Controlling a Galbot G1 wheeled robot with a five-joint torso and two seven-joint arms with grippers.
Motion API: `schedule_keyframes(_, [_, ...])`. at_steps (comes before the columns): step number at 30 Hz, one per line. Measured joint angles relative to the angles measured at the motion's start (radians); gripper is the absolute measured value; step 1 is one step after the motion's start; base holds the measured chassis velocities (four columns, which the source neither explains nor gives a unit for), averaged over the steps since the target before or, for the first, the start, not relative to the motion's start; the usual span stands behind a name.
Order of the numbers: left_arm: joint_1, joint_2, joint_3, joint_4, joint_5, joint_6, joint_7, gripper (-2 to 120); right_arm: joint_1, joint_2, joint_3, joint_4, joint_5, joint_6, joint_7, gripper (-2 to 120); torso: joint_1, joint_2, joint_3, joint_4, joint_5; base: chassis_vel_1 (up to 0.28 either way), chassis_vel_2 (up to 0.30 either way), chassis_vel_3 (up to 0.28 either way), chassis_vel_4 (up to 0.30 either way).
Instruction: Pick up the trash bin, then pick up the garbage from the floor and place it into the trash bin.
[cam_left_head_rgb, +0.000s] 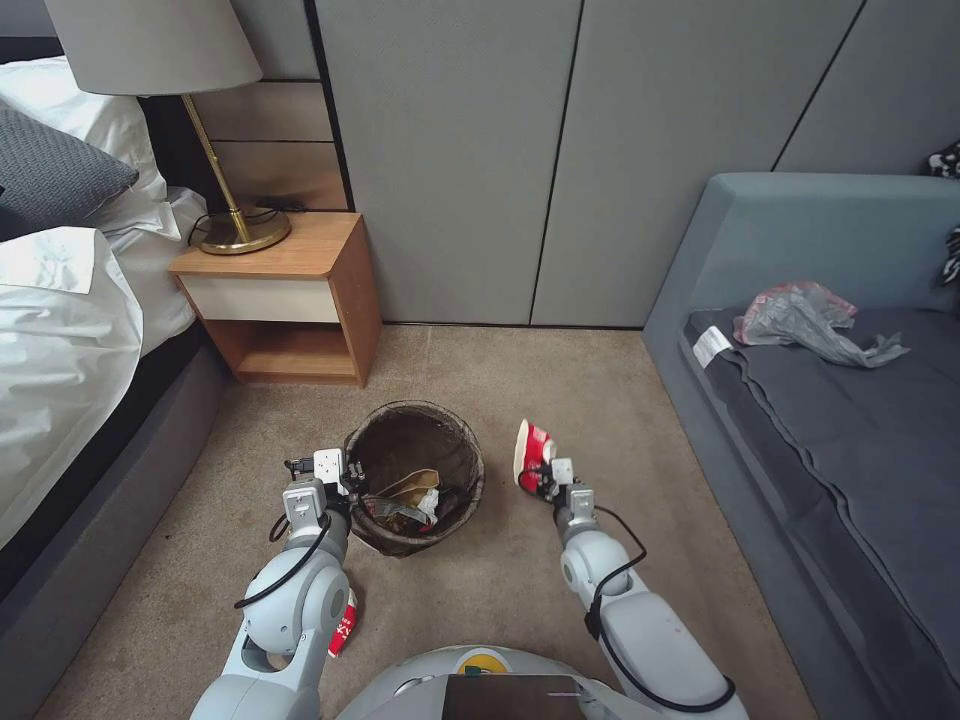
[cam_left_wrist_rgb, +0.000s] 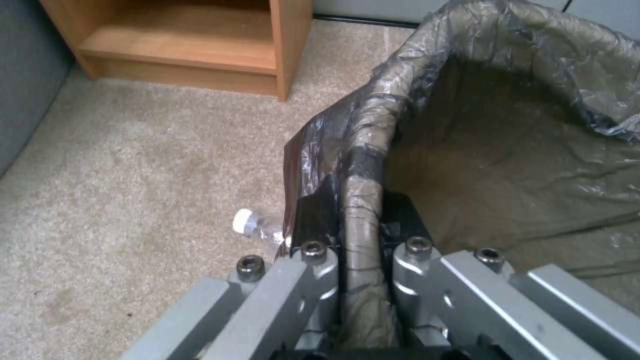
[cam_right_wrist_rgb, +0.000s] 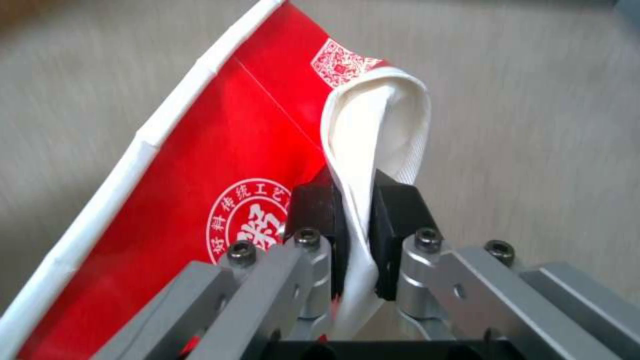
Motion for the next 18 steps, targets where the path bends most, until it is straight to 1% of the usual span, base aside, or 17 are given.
schedule_keyframes(2, [0.000,0.000,0.002,0.001,0.001,0.000,0.000,4,-0.019,-0.004,0.009,0.088,0.001,0.056,-0.018,7,0.000,0.000,0.000,0.0001,0.0000,0.000,0.000,0.000,0.000])
schedule_keyframes(3, [0.000,0.000,0.002,0.001,0.001,0.000,0.000,4,-0.019,-0.004,0.009,0.088,0.001,0.056,-0.018,7,0.000,0.000,0.000,0.0001,0.0000,0.000,0.000,0.000,0.000])
schedule_keyframes(4, [0.000,-0.001,0.002,0.001,0.001,0.000,0.000,4,-0.025,-0.005,0.011,0.115,0.000,0.088,-0.036,7,0.000,0.000,0.000,0.0000,-0.0002,0.000,0.000,0.000,0.000])
schedule_keyframes(5, [0.000,-0.001,0.004,0.002,0.001,0.000,0.000,4,-0.036,-0.008,0.017,0.171,0.000,0.172,-0.092,7,0.000,0.000,0.000,0.0001,0.0000,0.000,0.000,0.000,0.000])
schedule_keyframes(7, [0.001,0.000,0.005,0.004,0.001,0.000,0.000,4,-0.051,-0.011,0.020,0.252,0.009,0.284,-0.209,7,0.000,0.000,0.000,0.0001,-0.0002,0.000,0.000,0.000,0.000])
schedule_keyframes(8, [0.001,0.000,0.005,0.004,0.001,0.000,0.000,4,-0.051,-0.011,0.020,0.252,0.009,0.284,-0.209,7,0.000,0.000,0.000,0.0001,-0.0002,0.000,0.000,0.000,0.000])
schedule_keyframes(10, [0.001,0.000,0.007,0.006,0.001,0.000,-0.001,4,-0.065,-0.017,0.016,0.309,0.027,0.351,-0.323,7,0.000,0.000,0.000,0.0001,-0.0002,0.000,0.000,0.000,0.000])
schedule_keyframes(11, [0.001,0.001,0.009,0.007,0.001,0.000,-0.001,4,-0.069,-0.020,0.014,0.323,0.031,0.364,-0.355,7,0.000,0.000,0.000,0.0001,-0.0002,0.000,0.000,0.000,0.000])
schedule_keyframes(12, [0.001,0.001,0.009,0.007,0.001,0.000,-0.001,4,-0.069,-0.020,0.014,0.323,0.031,0.364,-0.355,7,0.000,0.000,0.000,0.0001,-0.0002,0.000,0.000,0.000,0.000])
schedule_keyframes(13, [0.001,0.001,0.012,0.007,0.001,0.000,-0.001,4,-0.081,-0.030,0.001,0.359,0.043,0.399,-0.449,7,0.000,0.000,0.000,0.0001,-0.0002,0.000,0.000,0.000,0.000])
schedule_keyframes(15, [0.001,0.002,0.015,0.007,0.001,0.001,0.000,4,-0.091,-0.048,-0.027,0.384,0.060,0.433,-0.556,7,0.000,0.000,0.000,0.0000,-0.0002,0.000,0.000,0.000,0.000])
schedule_keyframes(16, [0.001,0.002,0.015,0.007,0.001,0.001,0.000,4,-0.091,-0.048,-0.027,0.384,0.060,0.433,-0.556,7,0.000,0.000,0.000,0.0000,-0.0002,0.000,0.000,0.000,0.000])
schedule_keyframes(18, [0.001,0.003,0.017,0.007,0.001,0.002,0.000,4,-0.091,-0.061,-0.051,0.386,0.063,0.440,-0.605,7,0.000,0.000,0.000,-0.0001,-0.0002,0.000,0.000,0.000,0.000])
